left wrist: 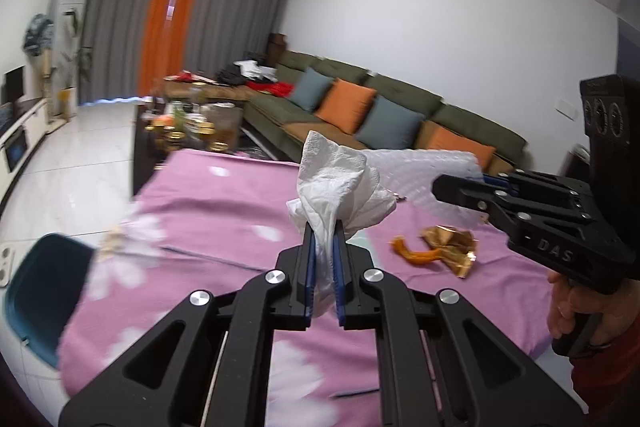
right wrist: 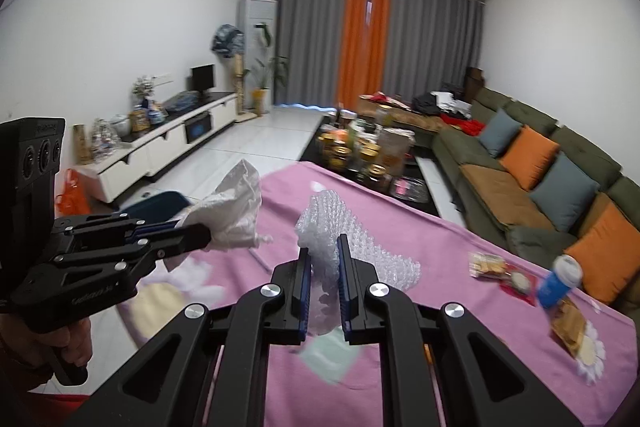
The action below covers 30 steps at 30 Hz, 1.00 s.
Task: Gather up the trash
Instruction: 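Carry the tissue and foam net over to the blue bin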
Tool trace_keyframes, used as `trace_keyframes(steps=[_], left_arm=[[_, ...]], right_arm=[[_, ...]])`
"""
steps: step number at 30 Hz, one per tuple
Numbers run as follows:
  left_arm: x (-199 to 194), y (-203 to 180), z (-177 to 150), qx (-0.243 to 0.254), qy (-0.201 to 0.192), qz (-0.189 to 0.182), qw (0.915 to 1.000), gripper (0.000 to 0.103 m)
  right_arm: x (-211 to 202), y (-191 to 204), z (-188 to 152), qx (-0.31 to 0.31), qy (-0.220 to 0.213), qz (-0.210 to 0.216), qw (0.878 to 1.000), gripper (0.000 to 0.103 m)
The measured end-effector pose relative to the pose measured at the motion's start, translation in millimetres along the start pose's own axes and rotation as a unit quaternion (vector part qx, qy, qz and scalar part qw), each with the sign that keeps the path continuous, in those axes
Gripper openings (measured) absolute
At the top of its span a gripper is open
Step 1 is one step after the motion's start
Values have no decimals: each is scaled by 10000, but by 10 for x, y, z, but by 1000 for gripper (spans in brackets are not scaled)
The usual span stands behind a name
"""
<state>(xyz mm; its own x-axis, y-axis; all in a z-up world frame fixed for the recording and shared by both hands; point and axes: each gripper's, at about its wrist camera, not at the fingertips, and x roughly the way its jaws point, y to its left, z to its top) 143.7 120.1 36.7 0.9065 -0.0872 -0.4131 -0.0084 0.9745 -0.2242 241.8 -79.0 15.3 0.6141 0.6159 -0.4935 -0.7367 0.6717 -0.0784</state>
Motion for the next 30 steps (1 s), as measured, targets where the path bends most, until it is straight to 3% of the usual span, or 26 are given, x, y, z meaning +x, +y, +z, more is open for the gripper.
trace_keyframes(steps=[8, 15, 23, 30], left_arm=[[-713, 635, -90, -336, -299, 742, 9962, 8], [-1032, 1060, -124, -549, -417, 1226, 9901, 8], [-1384, 1702, -179, -825, -501, 1798, 9790, 8], [-1512, 2356, -311, -1108, -280, 2357, 9651, 8]], right_arm=[[43, 615, 155, -276, -131, 529, 9981, 10], [203, 966, 271, -434, -99, 959, 9944, 10], [434, 1390, 429, -618, -7, 1457, 9874, 10], [868, 1680, 607, -533, 286, 2085, 9762, 10]])
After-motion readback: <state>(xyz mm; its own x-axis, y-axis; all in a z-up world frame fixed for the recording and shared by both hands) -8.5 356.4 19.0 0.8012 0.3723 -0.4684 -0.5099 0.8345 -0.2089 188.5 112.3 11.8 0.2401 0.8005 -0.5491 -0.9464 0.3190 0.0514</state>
